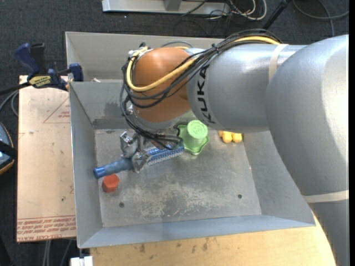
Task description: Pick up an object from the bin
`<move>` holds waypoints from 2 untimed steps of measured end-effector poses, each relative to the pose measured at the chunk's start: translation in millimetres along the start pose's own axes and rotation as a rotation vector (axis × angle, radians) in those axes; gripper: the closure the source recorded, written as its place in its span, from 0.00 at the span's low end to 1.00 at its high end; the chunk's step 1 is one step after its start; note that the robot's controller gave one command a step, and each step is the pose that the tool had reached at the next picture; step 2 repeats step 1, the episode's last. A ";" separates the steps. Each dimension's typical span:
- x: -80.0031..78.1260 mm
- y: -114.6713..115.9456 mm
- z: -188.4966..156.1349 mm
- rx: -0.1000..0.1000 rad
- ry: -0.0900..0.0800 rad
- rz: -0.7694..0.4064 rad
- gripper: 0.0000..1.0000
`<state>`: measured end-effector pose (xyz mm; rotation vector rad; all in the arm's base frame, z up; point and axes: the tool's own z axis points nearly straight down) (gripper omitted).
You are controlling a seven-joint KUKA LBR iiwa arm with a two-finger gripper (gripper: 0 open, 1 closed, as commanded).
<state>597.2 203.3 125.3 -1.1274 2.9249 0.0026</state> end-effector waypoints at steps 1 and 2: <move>9.6 18.2 -127.1 0.002 -0.003 -0.005 1.00; 9.6 18.2 -127.1 0.002 -0.003 -0.005 1.00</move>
Offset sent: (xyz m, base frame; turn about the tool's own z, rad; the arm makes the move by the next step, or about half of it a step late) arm -0.0214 0.0054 0.1229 -0.0062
